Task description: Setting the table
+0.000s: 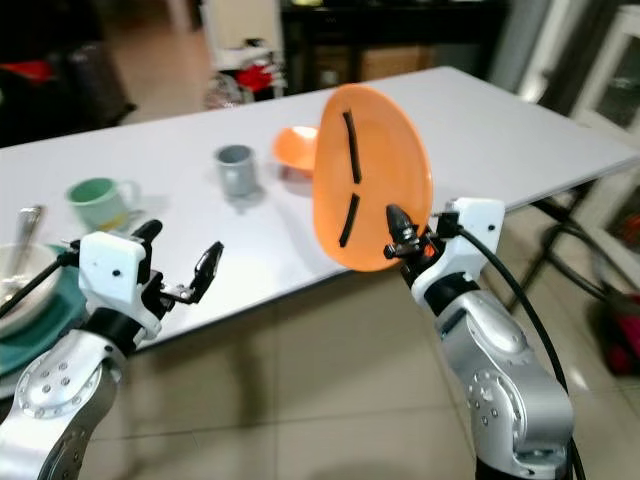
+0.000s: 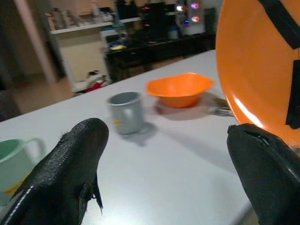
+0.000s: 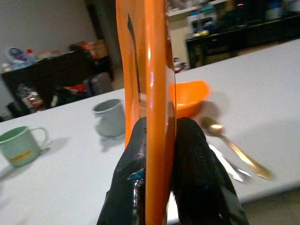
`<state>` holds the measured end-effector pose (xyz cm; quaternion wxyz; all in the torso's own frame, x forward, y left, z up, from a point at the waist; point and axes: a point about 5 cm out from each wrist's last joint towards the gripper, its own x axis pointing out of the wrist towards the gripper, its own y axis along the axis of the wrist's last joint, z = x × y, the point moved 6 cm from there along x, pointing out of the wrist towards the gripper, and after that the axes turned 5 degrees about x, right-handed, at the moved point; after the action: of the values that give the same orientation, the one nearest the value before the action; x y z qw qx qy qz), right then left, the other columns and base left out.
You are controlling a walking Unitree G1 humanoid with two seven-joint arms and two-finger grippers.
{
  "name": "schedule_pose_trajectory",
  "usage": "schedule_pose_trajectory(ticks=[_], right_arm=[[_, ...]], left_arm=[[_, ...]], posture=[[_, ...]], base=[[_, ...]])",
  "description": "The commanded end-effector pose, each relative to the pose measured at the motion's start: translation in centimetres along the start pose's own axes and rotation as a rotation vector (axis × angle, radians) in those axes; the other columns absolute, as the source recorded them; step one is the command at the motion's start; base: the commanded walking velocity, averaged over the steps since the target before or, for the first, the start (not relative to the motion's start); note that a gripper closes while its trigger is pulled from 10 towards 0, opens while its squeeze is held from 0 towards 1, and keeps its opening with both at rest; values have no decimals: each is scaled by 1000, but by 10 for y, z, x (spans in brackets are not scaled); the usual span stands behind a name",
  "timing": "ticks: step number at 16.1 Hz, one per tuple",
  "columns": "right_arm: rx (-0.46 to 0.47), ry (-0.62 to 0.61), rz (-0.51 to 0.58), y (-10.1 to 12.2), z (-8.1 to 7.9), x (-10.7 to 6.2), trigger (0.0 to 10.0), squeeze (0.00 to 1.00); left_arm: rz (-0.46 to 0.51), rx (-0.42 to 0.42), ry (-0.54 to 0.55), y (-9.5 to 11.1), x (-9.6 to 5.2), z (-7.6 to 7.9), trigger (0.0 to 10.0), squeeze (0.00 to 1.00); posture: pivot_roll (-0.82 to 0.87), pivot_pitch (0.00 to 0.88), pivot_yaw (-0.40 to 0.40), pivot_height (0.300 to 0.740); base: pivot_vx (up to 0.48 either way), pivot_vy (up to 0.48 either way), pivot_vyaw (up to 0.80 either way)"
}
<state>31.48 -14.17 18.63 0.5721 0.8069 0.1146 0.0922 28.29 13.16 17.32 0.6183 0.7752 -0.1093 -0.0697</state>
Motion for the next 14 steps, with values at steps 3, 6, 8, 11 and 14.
schedule_pose_trajectory(ticks=[3,6,8,11,14], right_arm=[[12,87,3,2,-21,3,10000,0],[21,89,-27,-4,-18,2,10000,0],[40,100,-60,-11,-18,1,10000,0],[103,131,-99,-17,-18,-6,10000,0],[175,186,-156,-23,-22,-12,10000,0]], left_arm=[[-30,-17,38,-6,-5,-7,10000,0],[-42,-26,50,-9,-9,-7,10000,0],[-60,-37,63,-13,-15,-9,10000,0],[-62,-40,61,-12,-18,-10,10000,0],[-75,-48,7,-15,-21,-6,10000,0]], posture=[[-74,0,8,740],[-63,0,-17,740],[-59,4,-23,740],[-61,18,-25,740],[-75,29,-12,740]], base=[[337,0,0],[338,0,0],[336,0,0],[326,0,0],[0,0,0]])
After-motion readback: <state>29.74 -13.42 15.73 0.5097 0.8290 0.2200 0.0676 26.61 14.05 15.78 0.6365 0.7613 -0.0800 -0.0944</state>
